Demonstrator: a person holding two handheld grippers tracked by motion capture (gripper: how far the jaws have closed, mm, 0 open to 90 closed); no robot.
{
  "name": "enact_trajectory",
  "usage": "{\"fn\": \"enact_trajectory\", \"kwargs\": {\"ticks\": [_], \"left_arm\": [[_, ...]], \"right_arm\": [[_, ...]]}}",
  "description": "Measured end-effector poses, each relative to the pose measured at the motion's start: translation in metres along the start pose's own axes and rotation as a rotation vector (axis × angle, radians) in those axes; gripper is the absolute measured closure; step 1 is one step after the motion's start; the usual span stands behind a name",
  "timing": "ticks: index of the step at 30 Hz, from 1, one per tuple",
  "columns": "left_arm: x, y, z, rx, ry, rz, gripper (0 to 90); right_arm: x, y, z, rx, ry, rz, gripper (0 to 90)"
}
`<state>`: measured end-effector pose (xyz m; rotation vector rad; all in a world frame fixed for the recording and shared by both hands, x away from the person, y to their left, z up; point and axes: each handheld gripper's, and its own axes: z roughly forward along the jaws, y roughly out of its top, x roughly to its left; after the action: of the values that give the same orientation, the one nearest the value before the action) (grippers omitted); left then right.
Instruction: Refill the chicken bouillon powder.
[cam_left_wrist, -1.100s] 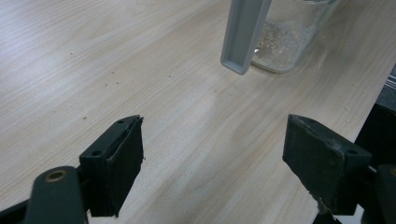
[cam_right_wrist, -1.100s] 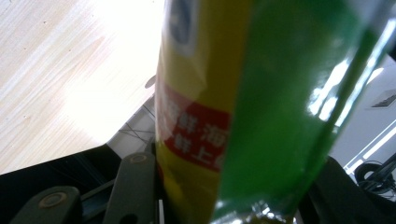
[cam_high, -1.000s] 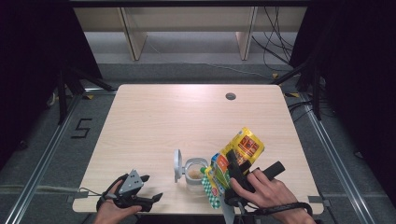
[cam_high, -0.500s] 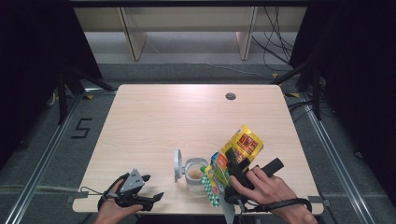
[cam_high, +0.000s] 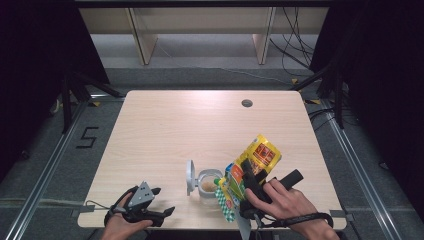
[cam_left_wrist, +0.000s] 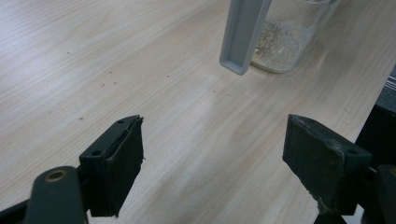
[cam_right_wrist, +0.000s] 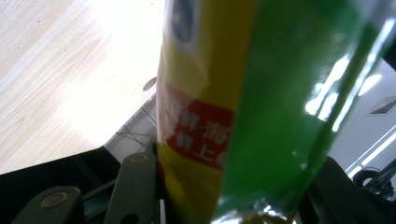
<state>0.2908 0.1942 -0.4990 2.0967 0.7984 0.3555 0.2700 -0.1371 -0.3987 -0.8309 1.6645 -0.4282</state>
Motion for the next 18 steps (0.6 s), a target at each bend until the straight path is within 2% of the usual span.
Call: {"fn": "enact_trajectory", "kwargs": {"ticks": [4,5,9,10,11,12,13,14,18], "left_arm": [[0.001,0.0006,-0.0016,0.015,0.004,0.009,19.5],[-0.0001,0.0001,-0.0015,0.024,0.008,-0.013,19.5],[0.0009,-0.0003,-0.0028,0.033,0.012,0.001,19.5],[0.0002,-0.0011,-0.0024,0.013,0.007,-0.009,19.5],[0.0009,-0.0005,-0.0026,0.008,-0.001,0.003,19.5],[-0.0002,-0.0008,-0.0026,0.013,-0.003,-0.024,19.6],[-0.0001,-0.0007,-0.0028,0.013,-0.001,-0.021,19.5],[0.0012,-0.0005,-0.0031,0.007,0.006,0.01,19.5],[0.0007,-0.0006,-0.0038,0.007,0.015,0.007,19.5]], "right_arm": [[0.0005,-0.0008,-0.0002,0.003,-0.002,0.002,58.1],[0.0002,-0.0009,-0.0002,0.002,-0.002,0.001,58.1],[-0.0011,-0.0014,-0.0009,0.009,0.001,-0.005,58.1],[-0.0008,-0.0015,-0.0005,0.005,-0.003,-0.003,58.1],[-0.0012,-0.0015,-0.0009,0.009,0.0,-0.006,58.2],[-0.0014,-0.0015,-0.0009,0.01,0.001,-0.007,58.1],[-0.001,-0.0016,-0.0004,0.005,-0.004,-0.005,58.1],[-0.0009,-0.0014,-0.0003,0.006,-0.006,-0.004,58.2],[-0.0014,-0.0001,0.0007,-0.005,-0.01,-0.003,58.1]]}}
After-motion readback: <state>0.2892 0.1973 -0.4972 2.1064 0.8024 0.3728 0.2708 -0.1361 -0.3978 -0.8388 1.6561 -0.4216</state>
